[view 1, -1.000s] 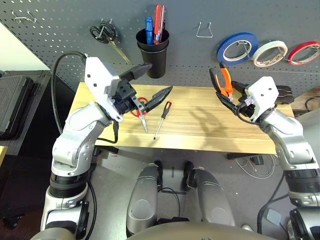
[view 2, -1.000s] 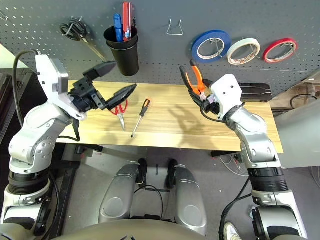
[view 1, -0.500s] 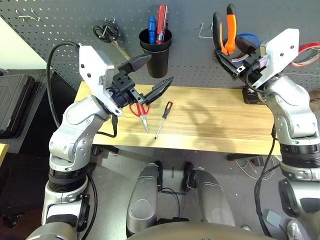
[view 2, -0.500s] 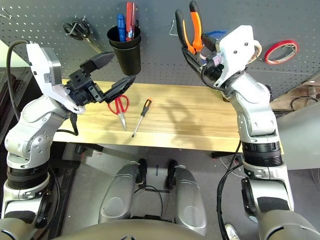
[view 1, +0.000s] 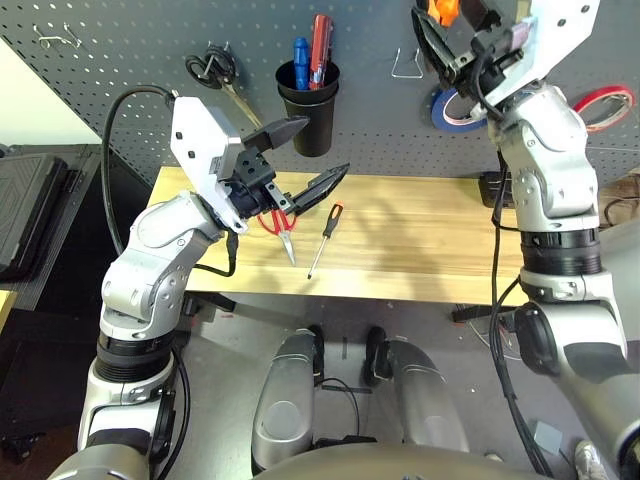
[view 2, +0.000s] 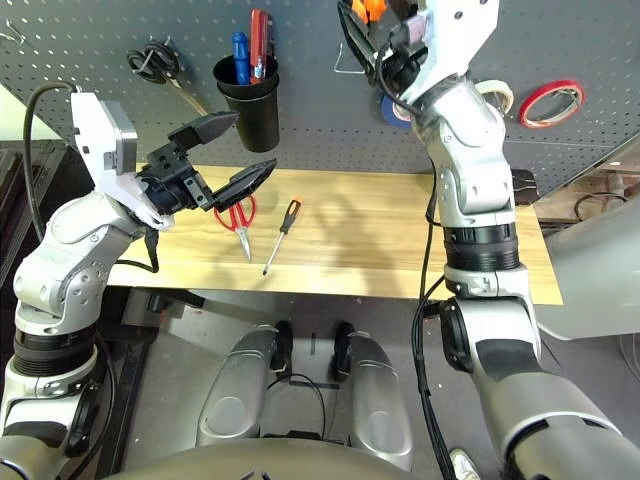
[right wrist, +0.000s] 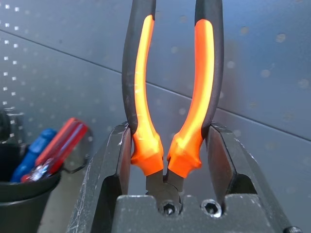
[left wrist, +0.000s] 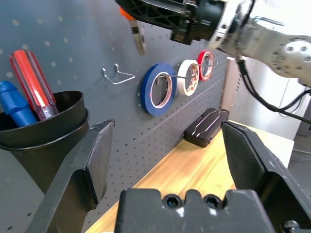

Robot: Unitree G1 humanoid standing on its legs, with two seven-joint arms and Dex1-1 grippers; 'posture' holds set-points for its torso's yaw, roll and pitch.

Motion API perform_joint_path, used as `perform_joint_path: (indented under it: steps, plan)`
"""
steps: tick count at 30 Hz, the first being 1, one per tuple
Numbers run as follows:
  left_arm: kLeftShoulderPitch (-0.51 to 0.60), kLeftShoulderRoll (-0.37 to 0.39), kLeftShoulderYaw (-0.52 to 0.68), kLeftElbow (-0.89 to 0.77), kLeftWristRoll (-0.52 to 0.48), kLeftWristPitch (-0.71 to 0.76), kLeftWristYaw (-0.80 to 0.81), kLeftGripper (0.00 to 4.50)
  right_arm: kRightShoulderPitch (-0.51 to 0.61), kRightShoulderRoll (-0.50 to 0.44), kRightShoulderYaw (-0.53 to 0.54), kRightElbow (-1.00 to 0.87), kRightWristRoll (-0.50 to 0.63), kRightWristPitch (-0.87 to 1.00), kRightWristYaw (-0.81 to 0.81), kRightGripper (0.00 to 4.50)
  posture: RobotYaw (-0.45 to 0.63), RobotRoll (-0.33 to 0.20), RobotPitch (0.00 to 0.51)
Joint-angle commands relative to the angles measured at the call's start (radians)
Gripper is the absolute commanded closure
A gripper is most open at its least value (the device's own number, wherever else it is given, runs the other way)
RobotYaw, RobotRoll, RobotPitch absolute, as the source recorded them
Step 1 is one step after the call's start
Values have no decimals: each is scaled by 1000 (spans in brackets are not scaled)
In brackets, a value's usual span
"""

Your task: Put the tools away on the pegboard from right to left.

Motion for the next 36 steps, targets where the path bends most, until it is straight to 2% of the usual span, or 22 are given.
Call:
perform_joint_path:
  steps: [1, 8, 17, 28, 36]
  plan:
    - [18, 5, -12, 3, 10, -7, -5, 0, -43, 11, -5, 93, -22, -80, -27, 2090, 203, 0, 198]
    - [24, 4, -13, -3, 12, -4, 0, 0, -78, 49, -3, 244, -28, -158, -42, 2090, 210, 0, 207]
    - [32, 10, -12, -6, 11, 0, -1, 0, -71, 89, 9, 403, -43, -207, -49, 2090, 220, 0, 214]
    - [33, 11, -13, -6, 11, 1, -1, 0, -14, 108, 55, 383, -67, -283, -5, 2090, 219, 0, 215]
    - [30, 13, -17, -4, 12, 1, -4, 0, -24, 119, 45, 356, -66, -306, -39, 2090, 215, 0, 212]
